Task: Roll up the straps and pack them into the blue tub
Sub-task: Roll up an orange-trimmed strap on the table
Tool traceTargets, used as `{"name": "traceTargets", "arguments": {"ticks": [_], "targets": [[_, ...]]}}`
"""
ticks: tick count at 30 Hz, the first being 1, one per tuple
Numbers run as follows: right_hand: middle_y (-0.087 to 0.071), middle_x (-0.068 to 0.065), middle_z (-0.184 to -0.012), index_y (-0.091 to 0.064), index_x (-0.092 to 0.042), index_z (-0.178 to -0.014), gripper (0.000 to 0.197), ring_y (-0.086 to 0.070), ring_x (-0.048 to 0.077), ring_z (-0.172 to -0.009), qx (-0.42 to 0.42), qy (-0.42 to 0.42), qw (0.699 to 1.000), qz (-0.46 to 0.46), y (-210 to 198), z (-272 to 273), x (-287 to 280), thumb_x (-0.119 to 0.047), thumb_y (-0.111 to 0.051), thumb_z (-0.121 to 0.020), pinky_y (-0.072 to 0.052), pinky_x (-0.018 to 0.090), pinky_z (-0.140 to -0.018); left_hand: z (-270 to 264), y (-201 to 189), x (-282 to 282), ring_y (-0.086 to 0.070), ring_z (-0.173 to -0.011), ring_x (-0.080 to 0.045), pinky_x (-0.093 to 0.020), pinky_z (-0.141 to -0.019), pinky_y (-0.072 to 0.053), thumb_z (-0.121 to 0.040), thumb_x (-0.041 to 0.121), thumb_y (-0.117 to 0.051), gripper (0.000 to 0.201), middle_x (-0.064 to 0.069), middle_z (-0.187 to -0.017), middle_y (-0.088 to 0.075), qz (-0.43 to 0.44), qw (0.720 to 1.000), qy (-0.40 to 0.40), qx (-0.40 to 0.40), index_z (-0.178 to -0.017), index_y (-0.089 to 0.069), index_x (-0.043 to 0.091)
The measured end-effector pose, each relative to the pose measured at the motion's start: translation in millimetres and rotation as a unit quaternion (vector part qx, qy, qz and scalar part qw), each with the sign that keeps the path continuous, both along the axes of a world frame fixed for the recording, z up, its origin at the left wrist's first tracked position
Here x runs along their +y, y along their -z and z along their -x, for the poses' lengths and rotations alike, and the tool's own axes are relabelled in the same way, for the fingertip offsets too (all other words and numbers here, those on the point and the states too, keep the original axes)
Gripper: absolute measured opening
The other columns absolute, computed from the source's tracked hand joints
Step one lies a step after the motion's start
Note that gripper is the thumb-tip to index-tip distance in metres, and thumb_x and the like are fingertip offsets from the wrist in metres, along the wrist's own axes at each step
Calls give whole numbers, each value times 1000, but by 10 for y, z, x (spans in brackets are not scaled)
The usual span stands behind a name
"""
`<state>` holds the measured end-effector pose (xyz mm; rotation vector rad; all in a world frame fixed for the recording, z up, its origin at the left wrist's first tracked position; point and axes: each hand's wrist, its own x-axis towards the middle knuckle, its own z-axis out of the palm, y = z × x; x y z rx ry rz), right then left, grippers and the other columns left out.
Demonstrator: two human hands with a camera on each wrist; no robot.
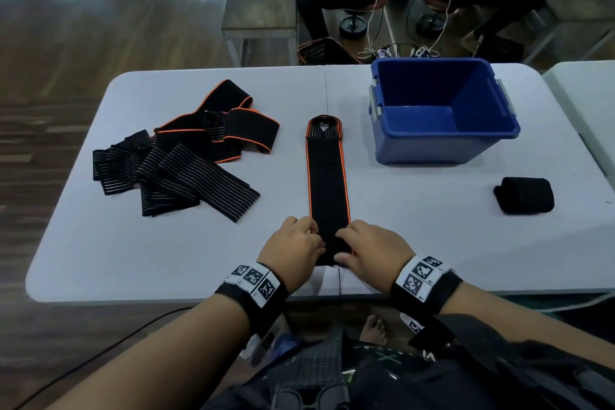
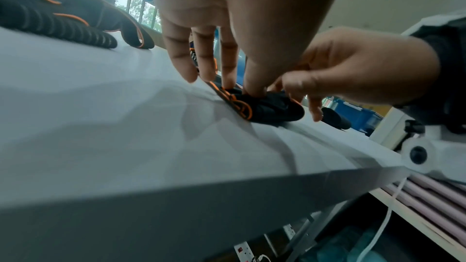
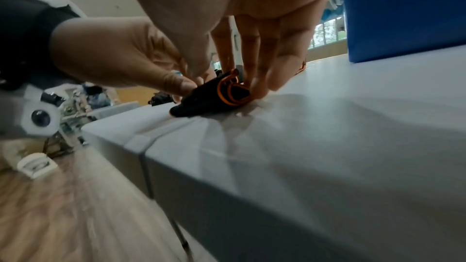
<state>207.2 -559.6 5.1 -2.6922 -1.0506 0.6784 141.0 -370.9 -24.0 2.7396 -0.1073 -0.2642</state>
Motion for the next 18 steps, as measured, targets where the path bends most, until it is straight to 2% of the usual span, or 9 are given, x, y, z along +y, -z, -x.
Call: {"name": "traceTargets", "arguments": {"ticks": [3, 5, 7, 9, 10, 12, 14, 18], "targets": [[-53, -2, -127, -59, -21, -130, 50, -56, 22, -108, -20, -19, 1000, 13, 64, 11, -41, -52, -61, -90, -52, 37, -85, 17, 20, 26, -47, -114, -22, -38, -93, -51, -100, 32, -57, 24, 2, -130, -56, 6, 1000, -3, -11, -108, -78, 24], [-54, 2, -135, -63, -19, -127, 51, -54, 26, -110, -58, -45, 997, 34, 81, 16, -37, -50, -67, -86, -53, 41, -84, 22, 23, 27, -49, -115, -23, -39, -93, -51, -99, 33, -57, 24, 2, -134, -56, 2, 1000, 6, -16, -107, -79, 23], [-55, 5, -139, -66, -17, -124, 51, -57, 30, -107, -85, -63, 992, 65, 85, 45, -29, -47, -71, -83, -55, 42, -77, 31, 1, 20, -51, -114, -23, -40, -93, -52, -99, 37, -57, 27, 2, -134, -58, -7, 1000, 13, -14, -107, -79, 23], [-61, 5, -133, -64, -16, -128, 55, -61, 29, -100, -94, -64, 991, 69, 105, 78, -36, -45, -74, -83, -56, 41, -69, 42, -42, 23, -52, -117, -22, -38, -96, -50, -95, 48, -58, 36, 4, -138, -57, -12, 1000, 12, 1, -111, -78, 22], [-61, 5, -135, -59, -16, -135, 57, -61, 30, -102, -90, -61, 992, 60, 117, 84, -34, -44, -71, -86, -55, 42, -71, 50, -53, 32, -51, -119, -21, -37, -98, -48, -92, 55, -60, 44, 5, -142, -55, -19, 1000, 16, 11, -114, -76, 21], [-51, 4, -146, -43, -17, -149, 58, -56, 31, -116, -75, -54, 995, 47, 120, 69, -18, -42, -55, -98, -51, 44, -85, 82, -57, 48, -51, -120, -20, -35, -100, -47, -87, 63, -62, 56, 7, -148, -51, -35, 999, 28, 22, -121, -73, 20], [-43, 1, -152, -33, -20, -153, 55, -50, 28, -125, -52, -40, 997, 34, 90, 50, 9, -41, -43, -104, -46, 42, -96, 115, -29, 62, -52, -116, -21, -34, -99, -47, -87, 59, -65, 55, 8, -152, -48, -29, 999, 25, 22, -127, -69, 20], [-48, 0, -147, -39, -21, -149, 50, -51, 24, -124, -4, 4, 1000, -11, 55, 25, 30, -39, -45, -103, -46, 40, -101, 157, 15, 61, -54, -106, -21, -28, -97, -45, -95, 44, -63, 47, 13, -157, -42, 16, 999, -20, 22, -138, -60, 25]]}}
